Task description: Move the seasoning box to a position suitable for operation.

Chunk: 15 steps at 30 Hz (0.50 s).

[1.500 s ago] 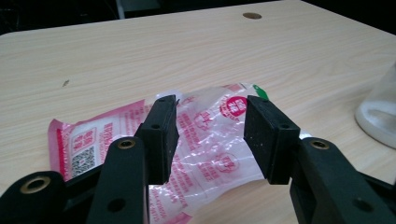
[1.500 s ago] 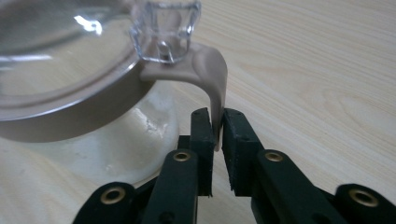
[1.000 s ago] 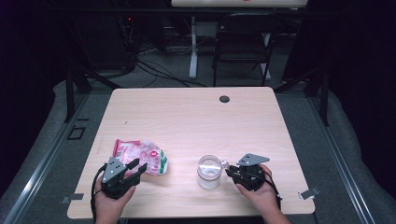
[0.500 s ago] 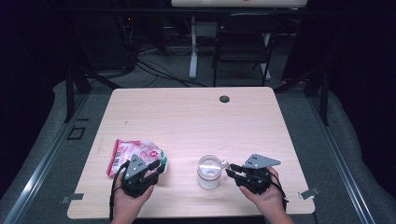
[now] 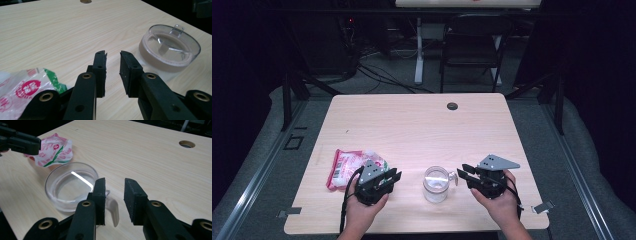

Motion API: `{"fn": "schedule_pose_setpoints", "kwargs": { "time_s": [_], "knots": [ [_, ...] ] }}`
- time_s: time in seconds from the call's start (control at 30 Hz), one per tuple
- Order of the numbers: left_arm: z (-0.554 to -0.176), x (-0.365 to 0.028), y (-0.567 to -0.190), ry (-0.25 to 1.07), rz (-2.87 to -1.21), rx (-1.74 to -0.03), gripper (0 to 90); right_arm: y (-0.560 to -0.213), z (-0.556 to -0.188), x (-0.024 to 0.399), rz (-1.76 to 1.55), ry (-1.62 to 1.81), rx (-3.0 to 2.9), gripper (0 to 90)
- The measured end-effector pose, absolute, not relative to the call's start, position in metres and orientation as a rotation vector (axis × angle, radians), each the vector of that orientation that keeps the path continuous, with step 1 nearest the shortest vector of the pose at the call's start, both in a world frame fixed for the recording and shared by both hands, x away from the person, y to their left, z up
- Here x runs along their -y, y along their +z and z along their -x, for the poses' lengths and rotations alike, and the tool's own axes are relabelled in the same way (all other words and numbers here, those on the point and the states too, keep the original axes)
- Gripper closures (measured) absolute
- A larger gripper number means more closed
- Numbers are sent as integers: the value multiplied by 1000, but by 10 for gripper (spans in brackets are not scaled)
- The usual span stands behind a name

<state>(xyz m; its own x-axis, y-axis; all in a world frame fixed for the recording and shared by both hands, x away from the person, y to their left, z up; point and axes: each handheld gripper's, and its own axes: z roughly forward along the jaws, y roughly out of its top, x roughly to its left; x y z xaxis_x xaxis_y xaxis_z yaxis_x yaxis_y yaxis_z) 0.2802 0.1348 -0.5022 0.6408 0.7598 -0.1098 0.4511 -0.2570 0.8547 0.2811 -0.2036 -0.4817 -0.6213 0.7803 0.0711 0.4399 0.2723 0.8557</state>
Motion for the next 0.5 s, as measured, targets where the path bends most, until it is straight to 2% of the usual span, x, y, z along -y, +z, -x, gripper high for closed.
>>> {"fn": "schedule_pose_setpoints", "kwargs": {
  "time_s": [0.1,0.27,0.5],
  "knots": [
    [-286,-128,-499,383,-1906,-953,774,-479,-289,202,-1124,1281,-2180,724],
    [-292,-117,-499,346,-1935,-920,896,-484,-294,201,-1148,1320,-2180,783],
    [-287,-100,-506,314,-1981,-885,900,-490,-294,194,-1120,1317,-2214,794]
  ]
}}
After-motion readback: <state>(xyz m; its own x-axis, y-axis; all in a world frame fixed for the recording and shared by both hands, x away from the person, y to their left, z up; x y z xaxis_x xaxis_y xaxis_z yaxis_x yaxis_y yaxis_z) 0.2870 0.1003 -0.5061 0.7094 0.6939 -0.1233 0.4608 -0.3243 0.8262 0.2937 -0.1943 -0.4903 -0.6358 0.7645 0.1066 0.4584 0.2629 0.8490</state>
